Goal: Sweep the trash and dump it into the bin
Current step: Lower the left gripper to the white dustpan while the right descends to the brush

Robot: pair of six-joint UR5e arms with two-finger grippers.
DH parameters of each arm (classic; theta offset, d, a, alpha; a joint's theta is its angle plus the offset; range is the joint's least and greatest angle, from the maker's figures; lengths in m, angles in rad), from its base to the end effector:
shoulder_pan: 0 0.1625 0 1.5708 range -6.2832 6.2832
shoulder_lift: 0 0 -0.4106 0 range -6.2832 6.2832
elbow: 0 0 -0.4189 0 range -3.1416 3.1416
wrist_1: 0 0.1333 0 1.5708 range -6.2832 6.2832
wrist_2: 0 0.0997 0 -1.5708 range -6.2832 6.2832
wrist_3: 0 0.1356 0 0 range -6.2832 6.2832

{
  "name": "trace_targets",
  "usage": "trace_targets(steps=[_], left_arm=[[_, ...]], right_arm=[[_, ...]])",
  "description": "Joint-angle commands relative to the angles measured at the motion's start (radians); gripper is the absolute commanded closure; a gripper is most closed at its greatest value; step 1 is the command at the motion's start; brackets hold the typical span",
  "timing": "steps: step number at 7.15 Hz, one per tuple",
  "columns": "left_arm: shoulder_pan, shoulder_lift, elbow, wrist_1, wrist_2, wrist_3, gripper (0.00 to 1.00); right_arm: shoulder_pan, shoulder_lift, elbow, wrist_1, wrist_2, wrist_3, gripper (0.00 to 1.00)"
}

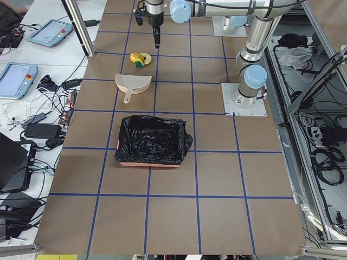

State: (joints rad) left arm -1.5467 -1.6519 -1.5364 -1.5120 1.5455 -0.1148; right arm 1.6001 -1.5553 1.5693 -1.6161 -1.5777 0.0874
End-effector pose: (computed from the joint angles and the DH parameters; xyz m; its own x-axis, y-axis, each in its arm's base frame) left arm -0.1234 -0.5562 0.4178 -0.9901 -0.1381 0.0265 -0.1384 0.9903 -0.0091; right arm 0.1478 -0.5250 0.4348 -0.9983 0.0582 0.0041 0.0581 0.9978 -0.0318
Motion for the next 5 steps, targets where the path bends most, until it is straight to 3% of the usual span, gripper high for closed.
trace_targets(steps=[1, 3, 4, 5], left_arm=[[-0.007, -0.006, -0.002, 0.0, -0.004, -0.006, 0.02], [-0.029, 0.01, -0.004, -0.013, 0.013, 0.006, 0.03], [-0.065, -0.011, -0.004, -0.011, 0.115, 0.007, 0.06], [-0.073, -0.017, -0.004, -0.005, 0.129, 0.045, 0.07]], right_arm=[[-0.002, 0.0, 0.0, 0.004, -0.005, 0.0, 0.0], [-0.023, 0.004, 0.0, -0.004, 0.002, -0.003, 0.0], [-0.087, 0.026, 0.0, 0.001, 0.007, -0.065, 0.0], [-0.147, 0.055, 0.003, -0.001, 0.005, -0.139, 0.0]])
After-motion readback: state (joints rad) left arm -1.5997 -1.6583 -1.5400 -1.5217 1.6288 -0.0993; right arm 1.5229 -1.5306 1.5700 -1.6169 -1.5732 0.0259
